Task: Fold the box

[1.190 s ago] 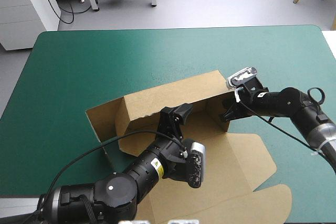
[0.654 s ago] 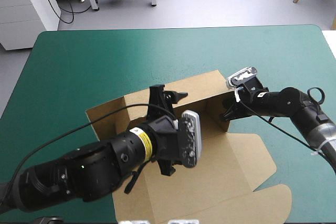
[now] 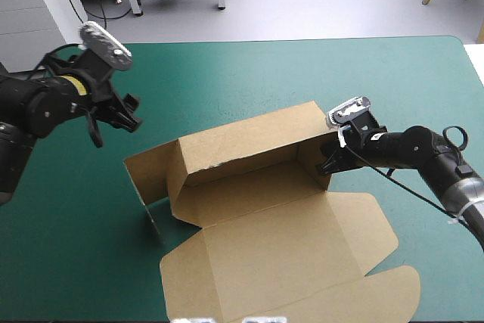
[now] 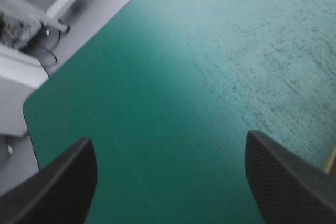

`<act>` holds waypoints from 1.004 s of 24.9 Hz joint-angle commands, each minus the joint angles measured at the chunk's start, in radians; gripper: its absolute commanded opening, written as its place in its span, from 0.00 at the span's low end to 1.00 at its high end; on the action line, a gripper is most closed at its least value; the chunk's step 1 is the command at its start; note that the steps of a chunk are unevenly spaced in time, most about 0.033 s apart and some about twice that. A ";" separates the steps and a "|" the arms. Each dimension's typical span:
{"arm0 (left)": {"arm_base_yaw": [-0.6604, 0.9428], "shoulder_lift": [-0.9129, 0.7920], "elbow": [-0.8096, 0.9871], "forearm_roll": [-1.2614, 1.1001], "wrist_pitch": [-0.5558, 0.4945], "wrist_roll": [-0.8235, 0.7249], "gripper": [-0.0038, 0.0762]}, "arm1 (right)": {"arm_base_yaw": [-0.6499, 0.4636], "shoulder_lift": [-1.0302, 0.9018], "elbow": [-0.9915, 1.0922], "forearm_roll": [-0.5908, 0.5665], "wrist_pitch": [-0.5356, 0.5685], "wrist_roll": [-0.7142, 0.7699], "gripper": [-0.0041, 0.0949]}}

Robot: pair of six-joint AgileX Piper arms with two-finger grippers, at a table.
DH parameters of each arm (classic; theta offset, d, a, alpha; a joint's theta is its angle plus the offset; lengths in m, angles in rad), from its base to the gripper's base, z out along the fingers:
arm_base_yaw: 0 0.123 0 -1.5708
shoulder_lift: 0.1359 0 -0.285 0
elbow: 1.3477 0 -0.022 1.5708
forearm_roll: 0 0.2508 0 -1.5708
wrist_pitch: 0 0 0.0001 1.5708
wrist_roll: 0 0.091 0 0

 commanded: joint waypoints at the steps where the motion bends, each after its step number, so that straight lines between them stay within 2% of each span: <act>1: 0.197 -0.032 -0.015 -0.165 -0.023 -0.015 0.64 | 0.002 -0.029 -0.024 0.025 0.009 0.007 0.03; 6: 0.407 -0.043 0.068 -0.297 -0.076 -0.015 0.42 | 0.002 -0.041 -0.024 -0.052 -0.039 0.144 0.03; 8: 0.447 -0.053 0.111 -0.315 -0.117 -0.015 0.32 | 0.002 -0.058 -0.024 -0.129 -0.069 0.230 0.03; 9: 0.458 -0.060 0.149 -0.331 -0.145 -0.015 0.21 | 0.002 -0.079 -0.024 -0.207 -0.082 0.312 0.03; 12: 0.458 -0.062 0.186 -0.337 -0.172 -0.015 0.04 | 0.002 -0.125 -0.024 -0.310 -0.080 0.394 0.03; 16: 0.458 -0.062 0.191 -0.310 -0.144 -0.015 0.04 | 0.002 -0.146 -0.024 -0.339 -0.033 0.469 0.03; 20: 0.458 -0.062 0.191 -0.310 -0.130 -0.015 0.04 | 0.002 -0.146 -0.047 -0.371 0.063 0.555 0.03; 24: 0.458 -0.062 0.191 -0.310 -0.130 -0.015 0.04 | 0.002 -0.139 -0.130 -0.484 0.154 0.707 0.03; 25: 0.458 -0.062 0.191 -0.310 -0.130 -0.015 0.04 | 0.002 -0.116 -0.179 -0.520 0.212 0.726 0.03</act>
